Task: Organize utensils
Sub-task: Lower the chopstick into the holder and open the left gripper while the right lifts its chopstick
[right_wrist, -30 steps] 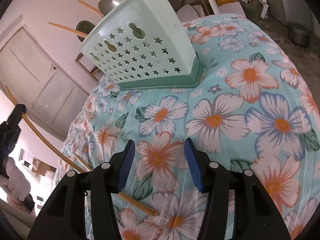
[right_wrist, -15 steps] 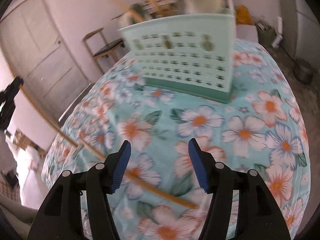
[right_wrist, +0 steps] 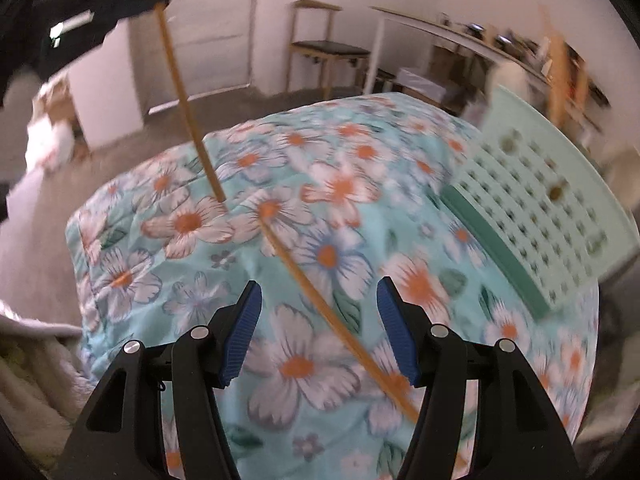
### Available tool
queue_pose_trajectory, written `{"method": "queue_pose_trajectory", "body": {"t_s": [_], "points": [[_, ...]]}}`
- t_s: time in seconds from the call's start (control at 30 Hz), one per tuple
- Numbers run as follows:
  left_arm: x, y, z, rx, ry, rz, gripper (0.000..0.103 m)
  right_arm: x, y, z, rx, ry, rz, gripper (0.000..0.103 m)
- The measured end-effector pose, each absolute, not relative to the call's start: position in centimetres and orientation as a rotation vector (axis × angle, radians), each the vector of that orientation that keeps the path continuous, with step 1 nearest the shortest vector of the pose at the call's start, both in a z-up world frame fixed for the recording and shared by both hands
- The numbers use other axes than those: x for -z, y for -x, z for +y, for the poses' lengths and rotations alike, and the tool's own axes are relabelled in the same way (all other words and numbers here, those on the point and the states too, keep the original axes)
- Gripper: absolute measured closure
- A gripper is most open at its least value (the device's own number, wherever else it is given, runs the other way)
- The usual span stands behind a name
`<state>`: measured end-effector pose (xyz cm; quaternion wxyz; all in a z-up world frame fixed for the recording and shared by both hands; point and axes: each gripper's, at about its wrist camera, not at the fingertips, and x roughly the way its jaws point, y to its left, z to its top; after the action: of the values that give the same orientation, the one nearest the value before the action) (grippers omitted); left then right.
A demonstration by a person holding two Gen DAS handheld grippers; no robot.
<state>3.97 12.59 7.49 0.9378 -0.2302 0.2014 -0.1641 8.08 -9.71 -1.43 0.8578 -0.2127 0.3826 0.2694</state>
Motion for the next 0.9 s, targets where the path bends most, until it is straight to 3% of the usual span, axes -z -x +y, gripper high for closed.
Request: {"method": "queue_pose_trajectory", "body": {"t_s": [0.07,0.3,0.4,0.53,0.9], "points": [[-7.5,-3.8,12.6,0.328,0.458,0.411,0.098,1.6,-8.3,-8.8,-0.581,0.489,0.793,0.046],[-7.4,-3.7,12.4,0.314,0.442,0.416,0.098,4.0,-9.8,-5.7,-0.622,0.565,0.824,0.070],[-7.4,-3.7,12.4,0.313,0.439,0.417,0.098,4.1,-10.4,-6.4,-0.656,0.472,0.849,0.085],[-7.3,-3.8,12.2,0.309,0.423,0.416,0.098,2.7,-11.2,-8.8,-0.648,0.321,0.843,0.097],[-7.2,-4.2,10.3,0.342,0.377,0.432,0.098,-5.2,-10.6,-21.9,-0.473,-0.208,0.642,0.097]]}}
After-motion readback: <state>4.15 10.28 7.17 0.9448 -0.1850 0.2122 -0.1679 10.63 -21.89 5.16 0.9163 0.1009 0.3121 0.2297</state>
